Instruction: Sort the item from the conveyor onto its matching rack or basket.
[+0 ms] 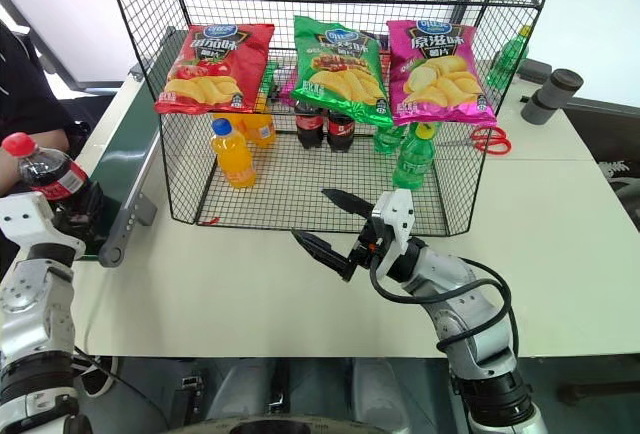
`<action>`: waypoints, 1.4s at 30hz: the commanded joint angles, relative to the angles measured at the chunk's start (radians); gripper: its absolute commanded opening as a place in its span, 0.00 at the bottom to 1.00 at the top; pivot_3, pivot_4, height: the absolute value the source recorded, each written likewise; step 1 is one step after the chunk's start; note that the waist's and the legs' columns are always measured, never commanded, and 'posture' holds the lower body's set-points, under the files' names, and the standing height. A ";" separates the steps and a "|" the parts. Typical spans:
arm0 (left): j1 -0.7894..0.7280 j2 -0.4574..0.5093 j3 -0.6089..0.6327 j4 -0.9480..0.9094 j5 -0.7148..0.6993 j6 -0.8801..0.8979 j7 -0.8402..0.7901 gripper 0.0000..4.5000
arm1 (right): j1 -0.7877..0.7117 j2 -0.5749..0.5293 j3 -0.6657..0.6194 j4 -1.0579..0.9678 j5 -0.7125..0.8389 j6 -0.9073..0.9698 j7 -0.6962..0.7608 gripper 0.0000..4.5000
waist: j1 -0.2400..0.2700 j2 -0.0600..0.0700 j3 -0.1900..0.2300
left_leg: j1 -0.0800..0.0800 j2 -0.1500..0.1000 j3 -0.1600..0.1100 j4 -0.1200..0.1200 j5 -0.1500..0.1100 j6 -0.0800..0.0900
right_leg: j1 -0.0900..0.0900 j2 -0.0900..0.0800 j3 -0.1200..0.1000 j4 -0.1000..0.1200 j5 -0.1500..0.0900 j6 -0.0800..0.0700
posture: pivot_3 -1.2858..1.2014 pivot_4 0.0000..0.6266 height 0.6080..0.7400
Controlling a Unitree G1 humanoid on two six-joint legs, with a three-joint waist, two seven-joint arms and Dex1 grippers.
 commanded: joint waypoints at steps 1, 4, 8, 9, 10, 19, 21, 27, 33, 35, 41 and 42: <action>-0.001 0.118 0.043 -0.242 -0.138 0.078 -0.130 0.62 | -0.028 -0.027 -0.016 -0.057 0.009 0.025 0.002 1.00 | -0.001 -0.002 0.000 | 0.000 0.000 0.000 0.000 0.000 0.000 | 0.000 0.000 0.000 0.000 0.000 0.000 | 0.52 0.24 1.00; 0.032 0.183 0.030 -0.377 -0.259 0.199 -0.240 0.62 | -0.045 -0.041 -0.033 -0.051 0.028 0.035 0.015 1.00 | 0.001 -0.001 0.000 | -0.001 0.000 -0.001 -0.001 0.000 0.000 | 0.000 -0.001 0.000 -0.002 0.000 0.000 | 0.52 0.24 1.00; 0.102 0.261 -0.056 -0.555 -0.405 0.387 -0.386 0.62 | -0.076 -0.062 -0.013 -0.029 -0.006 0.067 0.009 1.00 | -0.005 0.001 0.000 | -0.001 -0.001 0.000 -0.001 0.000 0.000 | 0.001 -0.003 0.000 -0.005 0.000 -0.001 | 0.52 0.24 1.00; 0.116 0.276 -0.090 -0.593 -0.402 0.407 -0.409 0.62 | -0.080 -0.065 -0.009 -0.028 -0.011 0.075 0.005 1.00 | -0.005 0.002 0.000 | -0.001 -0.001 0.000 -0.002 0.000 0.000 | 0.001 -0.003 0.000 -0.005 0.000 -0.001 | 0.52 0.24 1.00; 0.122 0.285 -0.128 -0.632 -0.411 0.437 -0.425 0.62 | -0.081 -0.063 -0.012 -0.032 0.010 0.084 0.014 1.00 | -0.005 0.002 0.000 | -0.001 -0.001 0.000 -0.002 0.000 0.000 | 0.001 -0.003 0.000 -0.005 -0.001 -0.001 | 0.52 0.24 1.00; -0.056 0.150 -0.526 -0.605 -0.273 0.467 -0.517 0.62 | -0.095 -0.054 -0.037 -0.069 0.164 0.214 0.020 1.00 | 0.002 0.003 0.001 | -0.001 -0.001 0.000 -0.002 0.000 0.000 | 0.001 -0.002 0.000 -0.004 0.000 -0.001 | 0.52 0.24 1.00; -0.123 0.098 -0.605 -0.562 -0.236 0.448 -0.561 0.62 | -0.095 -0.048 -0.018 -0.072 0.144 0.210 0.013 1.00 | 0.006 0.003 0.001 | -0.001 -0.002 0.000 -0.002 0.000 0.000 | 0.001 -0.001 0.000 -0.004 0.000 -0.001 | 0.52 0.24 1.00; -0.220 0.037 -0.699 -0.467 -0.156 0.402 -0.656 0.62 | -0.102 -0.032 -0.004 -0.070 0.125 0.207 -0.013 1.00 | -0.004 0.003 0.001 | -0.001 -0.001 0.001 -0.001 0.000 0.001 | 0.000 0.005 0.002 -0.004 0.000 0.000 | 0.52 0.24 1.00; -0.235 0.020 -0.707 -0.460 -0.136 0.394 -0.706 0.62 | -0.106 -0.007 -0.004 -0.052 0.117 0.204 -0.034 1.00 | 0.001 0.003 0.001 | -0.001 0.001 0.000 -0.001 0.000 0.001 | 0.000 0.010 0.002 -0.003 0.000 0.000 | 0.52 0.24 1.00; -0.238 0.017 -0.701 -0.457 -0.132 0.396 -0.711 0.62 | -0.109 -0.005 -0.005 -0.052 0.126 0.218 -0.034 1.00 | 0.001 0.003 0.001 | -0.001 0.001 0.000 0.000 0.000 0.001 | 0.000 0.010 0.003 -0.003 0.000 0.000 | 0.52 0.24 1.00; -0.248 0.008 -0.696 -0.463 -0.127 0.411 -0.707 0.62 | -0.120 0.005 -0.007 -0.060 0.159 0.256 -0.029 0.94 | 0.002 0.003 0.001 | -0.001 0.001 0.000 0.000 0.000 0.001 | 0.000 0.010 0.003 -0.003 0.000 0.000 | 0.52 0.24 1.00; -0.248 0.007 -0.698 -0.465 -0.126 0.415 -0.706 0.62 | -0.120 0.005 -0.007 -0.062 0.163 0.261 -0.028 0.87 | 0.002 0.003 0.001 | -0.001 0.001 0.000 0.000 0.000 0.001 | 0.000 0.010 0.003 -0.003 0.000 0.000 | 0.52 0.24 1.00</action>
